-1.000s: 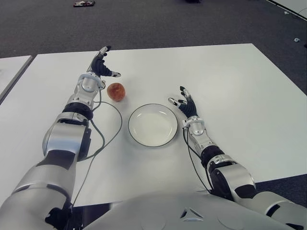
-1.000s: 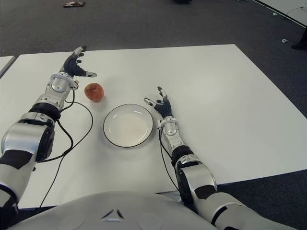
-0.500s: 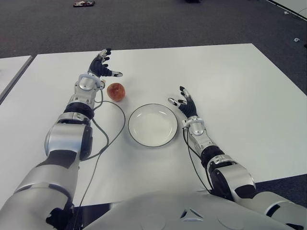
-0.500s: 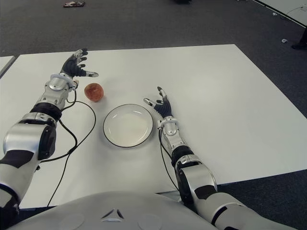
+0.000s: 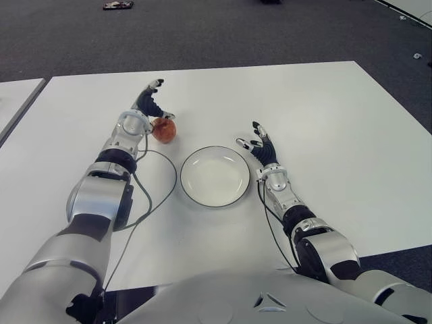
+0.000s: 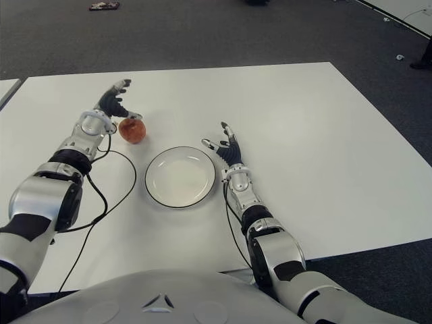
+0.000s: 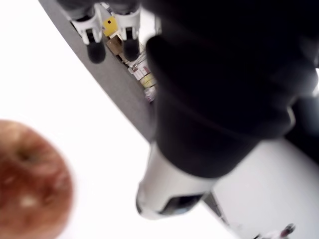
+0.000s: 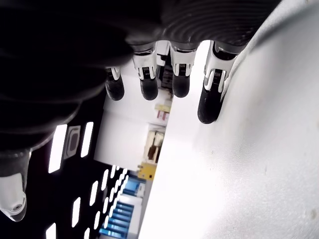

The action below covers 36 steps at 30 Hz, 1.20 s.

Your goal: Put the apples into the plate.

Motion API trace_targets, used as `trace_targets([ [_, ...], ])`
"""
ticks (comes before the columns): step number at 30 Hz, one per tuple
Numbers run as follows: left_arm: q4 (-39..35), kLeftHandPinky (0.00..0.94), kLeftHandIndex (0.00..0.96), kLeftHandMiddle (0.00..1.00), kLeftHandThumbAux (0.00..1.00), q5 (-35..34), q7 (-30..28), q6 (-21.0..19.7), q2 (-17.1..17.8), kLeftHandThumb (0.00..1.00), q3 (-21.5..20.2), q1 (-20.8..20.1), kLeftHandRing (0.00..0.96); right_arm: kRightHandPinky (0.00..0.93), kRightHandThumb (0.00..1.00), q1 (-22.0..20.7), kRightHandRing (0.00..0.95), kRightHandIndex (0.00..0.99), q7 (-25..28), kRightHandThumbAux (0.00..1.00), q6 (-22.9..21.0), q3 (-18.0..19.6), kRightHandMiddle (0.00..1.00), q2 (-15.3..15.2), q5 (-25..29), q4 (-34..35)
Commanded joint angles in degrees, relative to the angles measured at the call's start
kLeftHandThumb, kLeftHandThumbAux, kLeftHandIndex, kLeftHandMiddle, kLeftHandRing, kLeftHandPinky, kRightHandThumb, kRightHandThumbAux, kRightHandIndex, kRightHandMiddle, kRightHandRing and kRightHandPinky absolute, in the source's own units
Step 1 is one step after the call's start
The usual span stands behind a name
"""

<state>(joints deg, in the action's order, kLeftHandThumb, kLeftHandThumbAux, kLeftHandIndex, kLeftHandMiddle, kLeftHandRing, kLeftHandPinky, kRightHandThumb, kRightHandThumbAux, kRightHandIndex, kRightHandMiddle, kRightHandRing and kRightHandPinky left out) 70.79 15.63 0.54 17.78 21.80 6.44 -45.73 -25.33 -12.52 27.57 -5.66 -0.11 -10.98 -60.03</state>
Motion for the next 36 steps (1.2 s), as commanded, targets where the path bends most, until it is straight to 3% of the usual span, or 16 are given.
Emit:
trace_targets([
  [1,1.04,0.000,0.000,0.000,0.393,3.47,2.43,-1.18,-0.74,0.000,3.07,1.29,0.000,0.000,0.046,1.25,0.000,0.000,0.65,0.548,-1.25,-0.39,0.000,0.43,-0.41,-0.83],
  [9,3.50,0.000,0.000,0.000,0.370,7.19,5.14,-2.67,-2.69,0.000,6.68,2.21,0.000,0.000,0.043,1.65,0.000,0.000,0.32,0.542,-1.15,-0.60,0.000,0.52,-0.61,-0.48],
  [36,4.29,0.000,0.000,0.000,0.358,15.70,11.86,-4.31,-2.15,0.000,15.22,3.80,0.000,0.000,0.044,2.18,0.000,0.000,0.41,0.559,-0.73,-0.58,0.000,0.58,-0.36,-0.32],
])
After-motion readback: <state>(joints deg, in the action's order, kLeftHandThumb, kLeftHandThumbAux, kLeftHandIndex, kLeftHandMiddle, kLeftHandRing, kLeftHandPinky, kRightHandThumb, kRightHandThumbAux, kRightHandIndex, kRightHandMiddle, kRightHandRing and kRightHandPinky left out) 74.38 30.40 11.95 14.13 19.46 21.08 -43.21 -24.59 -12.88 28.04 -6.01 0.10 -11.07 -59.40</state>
